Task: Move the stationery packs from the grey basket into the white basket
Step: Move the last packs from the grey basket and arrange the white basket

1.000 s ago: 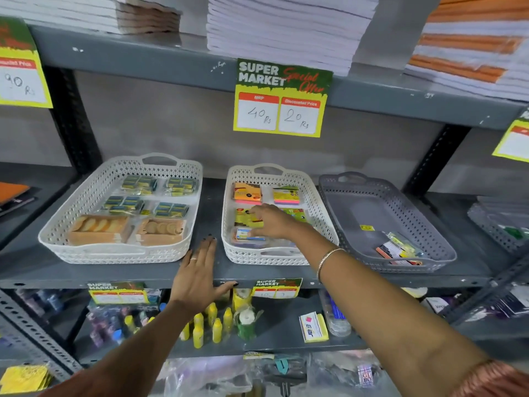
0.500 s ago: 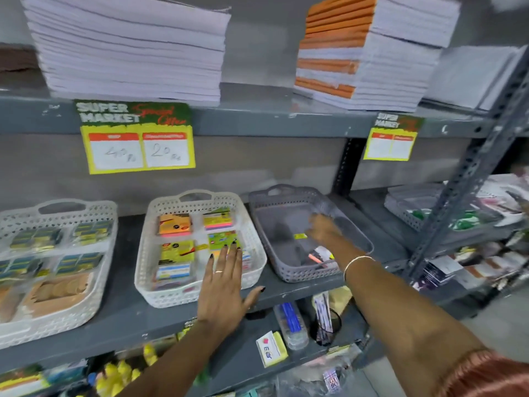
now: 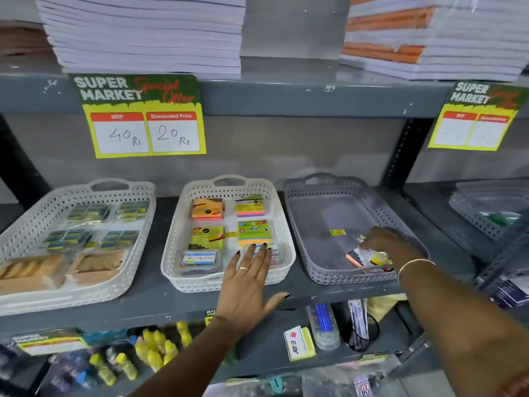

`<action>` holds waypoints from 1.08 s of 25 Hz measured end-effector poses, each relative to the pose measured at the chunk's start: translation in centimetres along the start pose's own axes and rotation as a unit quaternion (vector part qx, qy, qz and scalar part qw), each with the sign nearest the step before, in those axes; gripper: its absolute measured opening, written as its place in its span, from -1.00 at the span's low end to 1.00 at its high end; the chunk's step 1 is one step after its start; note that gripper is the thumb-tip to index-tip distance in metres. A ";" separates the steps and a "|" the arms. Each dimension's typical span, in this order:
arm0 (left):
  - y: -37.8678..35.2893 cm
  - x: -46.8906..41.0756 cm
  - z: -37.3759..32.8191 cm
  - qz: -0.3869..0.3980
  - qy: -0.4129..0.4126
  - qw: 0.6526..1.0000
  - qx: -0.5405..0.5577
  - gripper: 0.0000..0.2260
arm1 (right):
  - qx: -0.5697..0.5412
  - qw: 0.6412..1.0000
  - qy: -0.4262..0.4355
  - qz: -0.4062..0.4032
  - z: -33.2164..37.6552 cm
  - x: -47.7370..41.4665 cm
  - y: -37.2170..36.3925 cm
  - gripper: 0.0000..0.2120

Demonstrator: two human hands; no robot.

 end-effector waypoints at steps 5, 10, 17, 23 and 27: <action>0.2 0.0 0.0 0.014 0.004 1.000 -0.002 -0.23 | -0.018 1.000 -0.015 -0.005 0.8 0.6 0.7 -0.43; 0.3 0.1 0.1 0.020 -0.004 1.000 0.004 -0.23 | -0.057 0.996 0.039 -0.061 4.5 3.2 3.1 -0.42; 1.9 1.6 2.4 -0.052 0.001 0.998 -0.020 -0.28 | -0.105 0.959 0.216 -0.151 18.2 11.7 7.9 -0.43; 5.0 9.8 16.9 -0.106 0.154 0.981 -0.042 -0.23 | -0.112 0.911 0.375 -0.129 31.5 19.9 5.3 -0.45; 5.8 16.4 25.4 -0.027 0.204 0.977 -0.049 -0.18 | -0.080 0.894 0.427 -0.109 39.3 24.1 1.6 -0.35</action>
Point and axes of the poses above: each hand's wrist, its own x-axis away from the middle knuckle, its own y-axis out of the back of the hand, z = x × y, the point moved 1 cm from there along -x, towards the middle knuckle, and after that the axes turned 7 degrees about -y, right-handed, at the moved point
